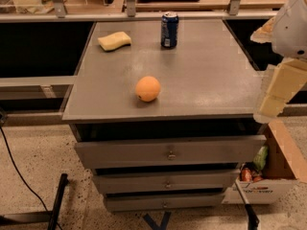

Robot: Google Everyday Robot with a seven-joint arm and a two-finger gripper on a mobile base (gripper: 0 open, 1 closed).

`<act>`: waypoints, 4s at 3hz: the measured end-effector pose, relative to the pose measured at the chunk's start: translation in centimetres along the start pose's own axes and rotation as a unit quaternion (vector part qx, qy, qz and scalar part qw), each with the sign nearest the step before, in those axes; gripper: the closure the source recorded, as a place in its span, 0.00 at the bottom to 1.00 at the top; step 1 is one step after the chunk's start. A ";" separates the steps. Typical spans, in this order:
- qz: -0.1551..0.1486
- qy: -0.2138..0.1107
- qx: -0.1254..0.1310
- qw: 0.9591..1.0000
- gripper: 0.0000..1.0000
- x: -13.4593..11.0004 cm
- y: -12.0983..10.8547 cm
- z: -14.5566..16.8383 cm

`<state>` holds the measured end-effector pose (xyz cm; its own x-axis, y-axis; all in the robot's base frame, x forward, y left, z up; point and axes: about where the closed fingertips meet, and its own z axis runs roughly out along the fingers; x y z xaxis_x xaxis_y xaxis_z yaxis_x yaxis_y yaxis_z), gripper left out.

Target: Pick orange

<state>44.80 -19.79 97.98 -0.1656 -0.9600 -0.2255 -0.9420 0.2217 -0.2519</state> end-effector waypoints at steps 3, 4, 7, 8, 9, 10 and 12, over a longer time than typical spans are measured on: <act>-0.032 -0.093 -0.016 0.995 0.00 -3.6 -3.5 2.9; -0.020 -0.148 0.012 0.989 0.00 -4.4 -4.6 3.5; 0.006 -0.215 0.001 0.977 0.00 -9.0 -9.0 10.1; 0.010 -0.216 -0.025 0.976 0.00 -10.5 -10.4 14.1; 0.009 -0.218 -0.026 0.976 0.00 -10.5 -10.4 14.1; 0.003 -0.252 -0.043 0.967 0.00 -11.3 -10.3 15.1; -0.020 -0.311 -0.084 0.947 0.00 -13.6 -10.1 17.8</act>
Offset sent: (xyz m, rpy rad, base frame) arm 0.0529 0.0328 -0.0145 0.1272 0.0309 0.1358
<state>61.79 -5.91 86.88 0.0250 -0.6696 -0.7423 -0.9855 0.1080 -0.1306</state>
